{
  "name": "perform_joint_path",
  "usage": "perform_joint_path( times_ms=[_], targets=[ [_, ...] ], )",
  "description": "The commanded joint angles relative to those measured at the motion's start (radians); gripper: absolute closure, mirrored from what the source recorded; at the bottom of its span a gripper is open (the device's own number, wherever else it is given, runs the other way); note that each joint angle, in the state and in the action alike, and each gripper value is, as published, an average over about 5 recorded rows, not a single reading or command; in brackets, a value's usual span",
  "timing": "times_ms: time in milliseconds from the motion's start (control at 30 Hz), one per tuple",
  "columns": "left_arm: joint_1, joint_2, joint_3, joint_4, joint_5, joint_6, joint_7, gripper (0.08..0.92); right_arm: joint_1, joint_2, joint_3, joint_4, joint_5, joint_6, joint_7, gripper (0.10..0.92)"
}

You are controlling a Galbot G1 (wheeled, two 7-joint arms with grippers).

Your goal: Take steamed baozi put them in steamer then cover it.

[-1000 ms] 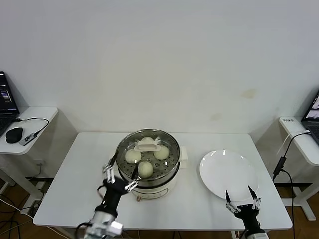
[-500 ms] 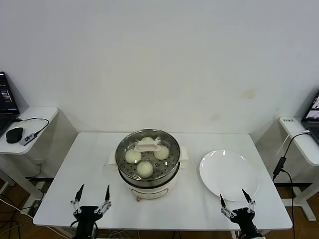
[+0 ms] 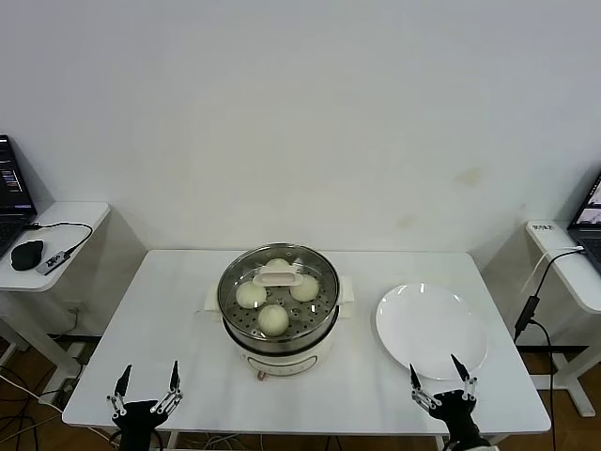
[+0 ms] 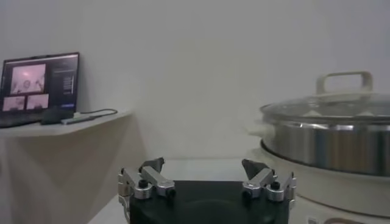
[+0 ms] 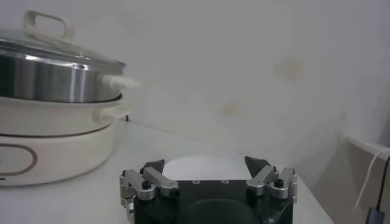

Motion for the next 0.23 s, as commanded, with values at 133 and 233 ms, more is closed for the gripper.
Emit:
perform_joint_path(
  times_ms=[133, 233],
  targets=[
    [-0.011, -0.012, -0.029, 0.012, -0.010, -0.002, 0.036, 0.177, -0.001, -0.004, -0.005, 0.037, 0.054, -0.089, -0.026, 0.203],
    [-0.015, -0.010, -0.027, 0.012, -0.010, 0.004, 0.036, 0.177, 0.000, -0.002, -0.006, 0.038, 0.060, -0.097, -0.024, 0.203]
  ],
)
